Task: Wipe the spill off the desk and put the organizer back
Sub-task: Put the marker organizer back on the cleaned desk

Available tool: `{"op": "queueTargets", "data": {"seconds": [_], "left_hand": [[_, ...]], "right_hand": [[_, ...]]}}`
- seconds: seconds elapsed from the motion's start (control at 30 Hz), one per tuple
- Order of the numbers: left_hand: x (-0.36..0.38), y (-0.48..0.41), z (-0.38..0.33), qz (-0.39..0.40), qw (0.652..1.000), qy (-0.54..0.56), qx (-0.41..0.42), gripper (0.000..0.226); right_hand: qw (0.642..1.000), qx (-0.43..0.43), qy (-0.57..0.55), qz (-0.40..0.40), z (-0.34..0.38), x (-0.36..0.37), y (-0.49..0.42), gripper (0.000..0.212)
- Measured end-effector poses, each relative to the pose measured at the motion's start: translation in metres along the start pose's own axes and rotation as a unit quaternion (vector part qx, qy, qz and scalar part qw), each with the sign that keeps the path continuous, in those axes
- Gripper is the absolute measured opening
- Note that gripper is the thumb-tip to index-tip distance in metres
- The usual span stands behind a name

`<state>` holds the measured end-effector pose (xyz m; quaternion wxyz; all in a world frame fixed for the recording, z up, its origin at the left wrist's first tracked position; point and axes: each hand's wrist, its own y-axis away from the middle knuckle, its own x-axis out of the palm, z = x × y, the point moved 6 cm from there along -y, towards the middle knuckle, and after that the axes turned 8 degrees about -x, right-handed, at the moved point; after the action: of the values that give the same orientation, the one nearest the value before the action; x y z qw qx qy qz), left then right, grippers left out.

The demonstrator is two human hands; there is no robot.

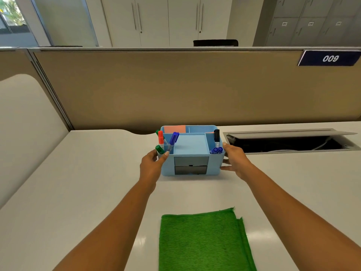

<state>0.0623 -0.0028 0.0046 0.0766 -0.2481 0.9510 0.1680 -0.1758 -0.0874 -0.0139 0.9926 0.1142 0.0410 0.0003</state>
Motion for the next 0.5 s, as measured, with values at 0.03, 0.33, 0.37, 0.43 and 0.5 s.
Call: {"op": "queueTargets", "data": {"seconds": [0.03,0.33,0.37,0.43,0.5], "left_hand": [[0.001,0.0,0.0,0.006,1.0,0.002,-0.005,0.051],[0.008,-0.001,0.0,0.009,1.0,0.019,-0.022,0.048],[0.009,-0.001,-0.001,0.009,1.0,0.02,-0.022,0.047],[0.013,0.0,-0.001,0.006,0.999,0.025,-0.022,0.047],[0.017,0.0,-0.002,0.006,0.999,0.03,-0.021,0.046]], "right_hand": [[1.0,0.004,-0.017,-0.008,-0.003,0.0,0.001,0.037],[0.999,0.0,-0.047,-0.027,-0.003,-0.001,0.0,0.034],[0.998,0.001,-0.047,-0.028,-0.003,-0.002,0.0,0.034],[0.998,0.001,-0.049,-0.033,-0.002,-0.006,-0.002,0.034],[0.998,0.0,-0.047,-0.038,-0.001,-0.01,-0.003,0.035]]}}
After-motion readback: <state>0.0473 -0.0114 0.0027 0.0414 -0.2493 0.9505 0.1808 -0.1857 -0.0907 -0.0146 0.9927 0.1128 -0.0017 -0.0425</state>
